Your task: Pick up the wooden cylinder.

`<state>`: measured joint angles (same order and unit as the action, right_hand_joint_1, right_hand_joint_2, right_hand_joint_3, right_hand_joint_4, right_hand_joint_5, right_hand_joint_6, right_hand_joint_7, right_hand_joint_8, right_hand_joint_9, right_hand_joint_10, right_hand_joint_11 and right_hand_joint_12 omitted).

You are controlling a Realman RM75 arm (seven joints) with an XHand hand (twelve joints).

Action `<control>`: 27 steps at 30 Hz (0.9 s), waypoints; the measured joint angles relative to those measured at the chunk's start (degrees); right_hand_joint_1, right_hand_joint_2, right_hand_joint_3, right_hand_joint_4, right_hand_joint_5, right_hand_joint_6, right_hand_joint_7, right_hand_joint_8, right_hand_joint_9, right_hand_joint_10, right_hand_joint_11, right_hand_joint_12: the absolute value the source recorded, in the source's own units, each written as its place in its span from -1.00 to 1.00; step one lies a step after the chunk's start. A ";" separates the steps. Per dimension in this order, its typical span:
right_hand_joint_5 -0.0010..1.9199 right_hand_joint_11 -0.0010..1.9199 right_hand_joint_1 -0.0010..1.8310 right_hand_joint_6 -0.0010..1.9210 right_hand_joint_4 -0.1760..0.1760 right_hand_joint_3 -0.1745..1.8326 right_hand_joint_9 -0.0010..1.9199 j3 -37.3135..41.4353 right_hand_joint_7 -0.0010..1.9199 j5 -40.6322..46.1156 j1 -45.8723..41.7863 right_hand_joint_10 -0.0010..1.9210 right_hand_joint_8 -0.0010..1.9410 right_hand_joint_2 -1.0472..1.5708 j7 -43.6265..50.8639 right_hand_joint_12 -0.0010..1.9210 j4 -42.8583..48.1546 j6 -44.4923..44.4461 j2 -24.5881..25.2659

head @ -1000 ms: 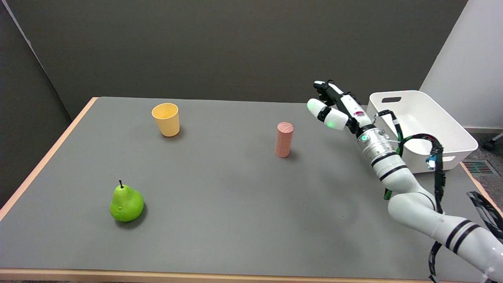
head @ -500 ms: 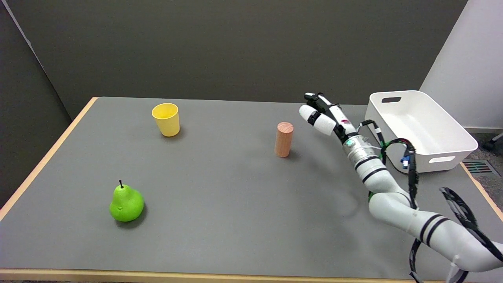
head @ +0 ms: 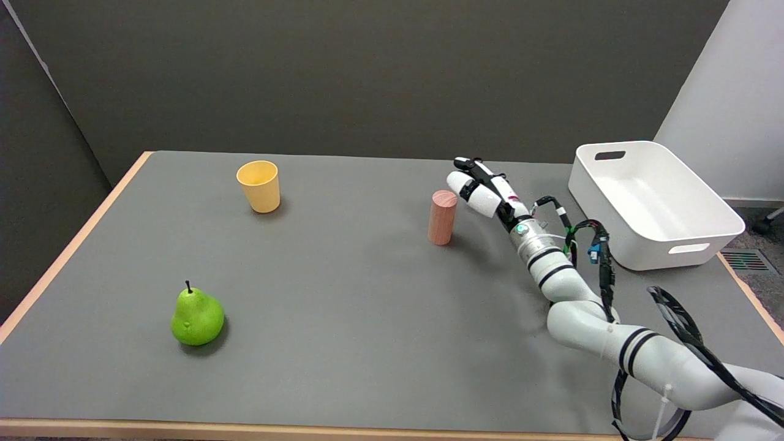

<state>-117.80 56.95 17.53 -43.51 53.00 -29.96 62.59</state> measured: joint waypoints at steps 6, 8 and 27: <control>-0.81 -0.85 -0.78 -0.58 0.35 0.14 -0.74 -1.15 -0.74 -0.96 1.04 -0.34 -0.69 0.25 -1.79 0.22 -1.86 -0.73 1.08; -0.81 -0.85 -0.80 -0.58 0.35 0.14 -0.74 -1.48 -0.74 -1.21 1.17 -0.34 -0.69 0.24 -2.32 0.22 -2.24 -0.94 1.36; -0.81 -0.86 -0.78 -0.57 0.34 0.13 -0.74 -3.82 -0.74 -3.38 -0.34 -0.34 -0.69 0.24 -5.61 0.21 -1.60 -2.15 2.54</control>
<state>-121.62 53.57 17.19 -49.11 51.40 -32.11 65.13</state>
